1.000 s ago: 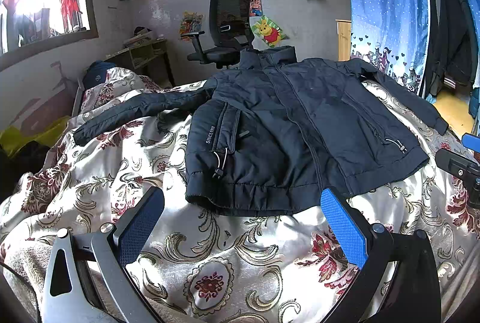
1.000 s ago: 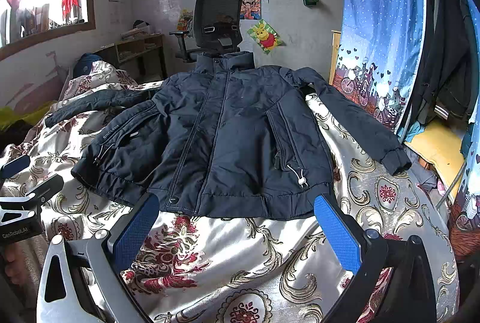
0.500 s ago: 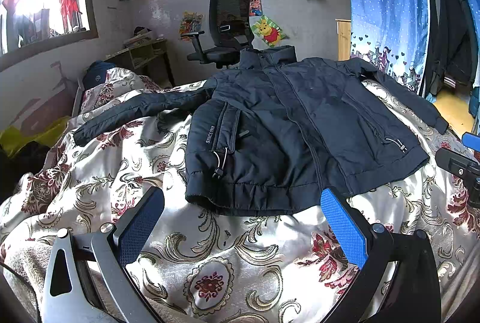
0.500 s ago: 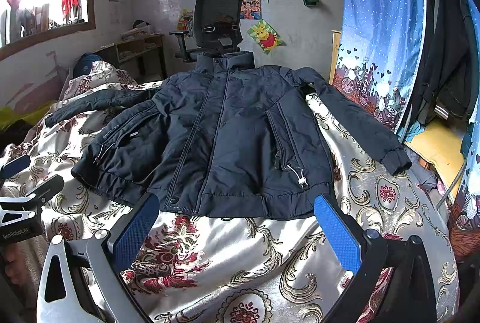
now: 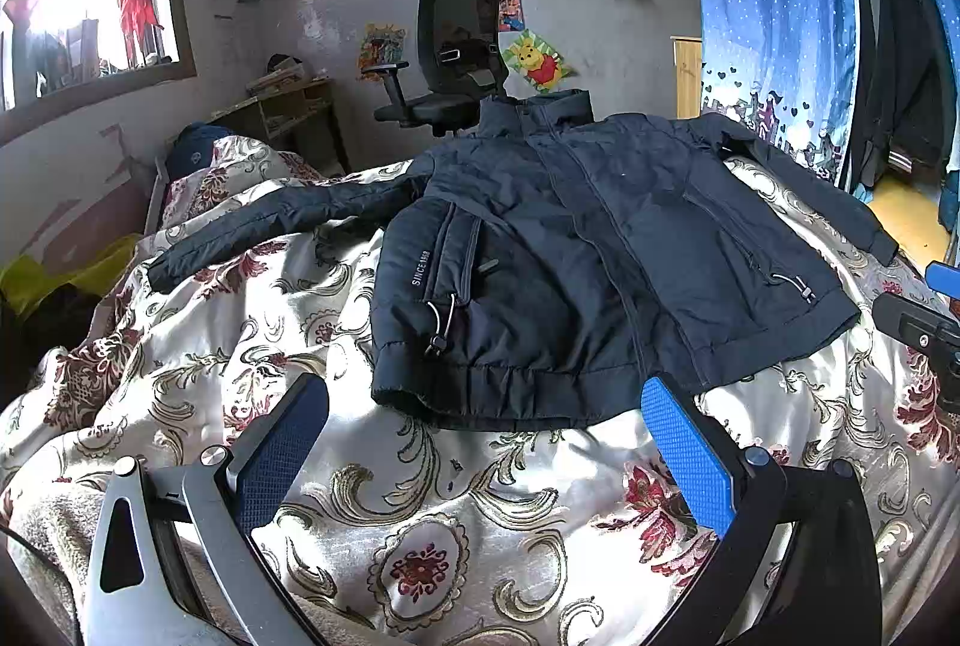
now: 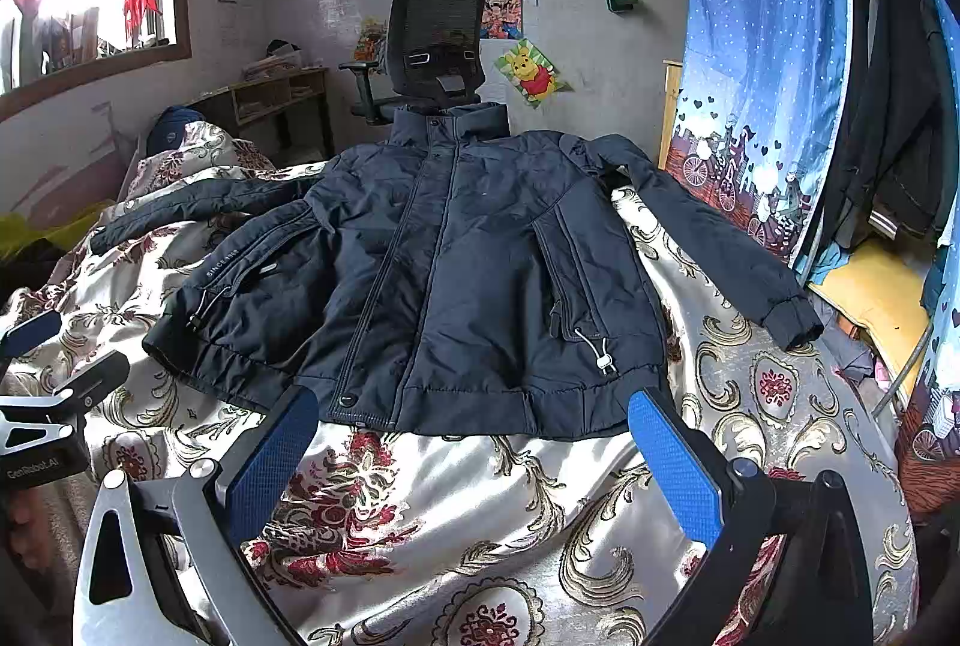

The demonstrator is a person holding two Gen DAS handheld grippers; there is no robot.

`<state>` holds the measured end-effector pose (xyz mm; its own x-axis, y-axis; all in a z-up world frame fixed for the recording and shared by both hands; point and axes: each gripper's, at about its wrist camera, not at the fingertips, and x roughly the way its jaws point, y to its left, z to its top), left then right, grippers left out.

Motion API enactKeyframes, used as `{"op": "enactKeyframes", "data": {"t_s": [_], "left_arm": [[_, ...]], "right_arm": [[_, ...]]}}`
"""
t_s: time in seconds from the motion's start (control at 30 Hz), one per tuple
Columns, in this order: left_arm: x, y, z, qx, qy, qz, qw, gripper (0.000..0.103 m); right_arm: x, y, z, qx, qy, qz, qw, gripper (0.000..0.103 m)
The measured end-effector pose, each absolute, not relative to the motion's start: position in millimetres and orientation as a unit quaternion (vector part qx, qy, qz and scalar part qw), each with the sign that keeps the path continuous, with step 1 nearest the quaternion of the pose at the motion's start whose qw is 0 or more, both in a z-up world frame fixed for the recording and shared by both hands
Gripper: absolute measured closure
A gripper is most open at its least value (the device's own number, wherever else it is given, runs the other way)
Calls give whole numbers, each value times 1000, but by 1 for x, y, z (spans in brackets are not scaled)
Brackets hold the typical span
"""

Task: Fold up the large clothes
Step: 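Move both grippers toward the jacket's sleeves and lower toward the bed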

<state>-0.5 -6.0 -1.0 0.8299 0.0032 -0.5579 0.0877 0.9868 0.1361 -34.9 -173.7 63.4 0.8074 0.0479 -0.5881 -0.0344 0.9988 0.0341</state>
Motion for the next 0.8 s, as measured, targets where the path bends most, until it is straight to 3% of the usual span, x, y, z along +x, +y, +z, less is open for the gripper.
{"op": "enactKeyframes", "data": {"t_s": [0.5, 0.8], "left_arm": [[1, -6, 3, 83, 289, -19, 953, 1], [-6, -2, 46, 71, 258, -3, 964, 1]], "right_arm": [[-35, -174, 65, 10, 310, 21, 951, 0], [-41, -175, 82, 13, 295, 9, 955, 0]]}}
